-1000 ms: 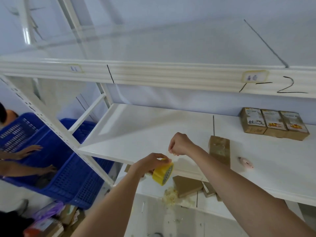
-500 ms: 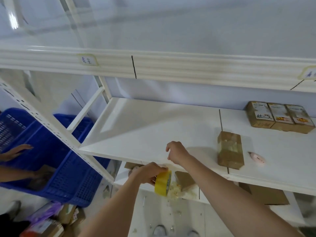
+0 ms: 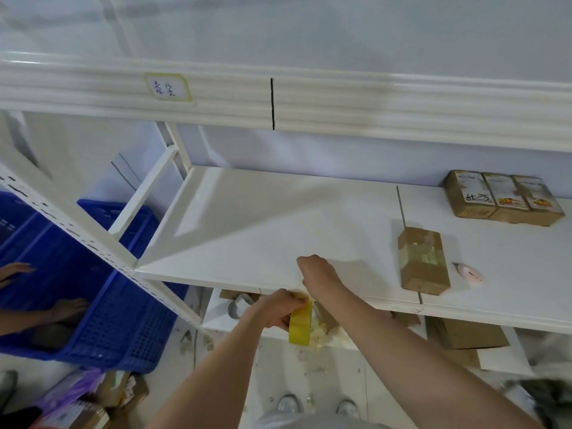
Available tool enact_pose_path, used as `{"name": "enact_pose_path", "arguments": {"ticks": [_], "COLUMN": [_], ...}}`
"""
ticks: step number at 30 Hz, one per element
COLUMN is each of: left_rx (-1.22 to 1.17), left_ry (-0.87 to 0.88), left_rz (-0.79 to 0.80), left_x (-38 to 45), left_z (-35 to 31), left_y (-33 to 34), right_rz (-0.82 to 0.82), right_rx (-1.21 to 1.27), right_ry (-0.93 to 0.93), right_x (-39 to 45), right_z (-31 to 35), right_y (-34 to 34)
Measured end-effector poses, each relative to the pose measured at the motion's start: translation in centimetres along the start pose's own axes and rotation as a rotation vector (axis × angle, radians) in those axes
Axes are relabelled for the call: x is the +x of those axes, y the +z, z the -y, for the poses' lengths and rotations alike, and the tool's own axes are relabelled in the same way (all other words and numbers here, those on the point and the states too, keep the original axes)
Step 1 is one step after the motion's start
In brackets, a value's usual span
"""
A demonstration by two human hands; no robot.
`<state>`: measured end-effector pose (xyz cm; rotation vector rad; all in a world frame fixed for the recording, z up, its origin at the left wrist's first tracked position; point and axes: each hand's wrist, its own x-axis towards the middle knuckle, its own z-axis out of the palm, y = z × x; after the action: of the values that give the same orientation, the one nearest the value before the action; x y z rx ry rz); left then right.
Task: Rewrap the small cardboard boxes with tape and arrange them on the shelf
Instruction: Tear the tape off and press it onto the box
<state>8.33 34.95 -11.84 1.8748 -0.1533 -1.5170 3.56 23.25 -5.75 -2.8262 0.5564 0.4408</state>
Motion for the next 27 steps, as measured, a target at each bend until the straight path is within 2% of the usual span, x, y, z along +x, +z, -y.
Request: {"name": "enact_pose_path", "arguments": {"ticks": [7,13,17,21,24,27], "left_rx": [0.021,0.122,0.326,0.563,0.659,0.656], "left_ry": [0.005,0.042,-0.025,-0.129,-0.047,0.122], "left_rz": [0.013,0.011,-0.021,-0.046,-0.126,-0.173], "left_x": [0.0,0.2,-0.8,-2.6,-3.9,-3.5], "left_z": [-0.1,0.9,0.0,-2.9,-6.0,-10.0], "left_y": [-0.3,-0.8,-1.6,-2.9,-2.6,-0.1], "right_rz": [-0.097,-0.071,-0.133,-0.304,-0.419,-0.518], "right_rx": [0.067,0.335,0.401,0.385,0.343,0.295], "right_ry": [-0.009,0.192,0.213,0.224,0.275,0.344], "right_x": [0.6,0.6,0.2,-0.3,-0.9,-2.1], "right_z": [-0.9,-2.9,-3.5,-4.6,-6.4,-9.2], "right_y": [0.8,1.2,1.5,0.2,-1.5,-3.3]}}
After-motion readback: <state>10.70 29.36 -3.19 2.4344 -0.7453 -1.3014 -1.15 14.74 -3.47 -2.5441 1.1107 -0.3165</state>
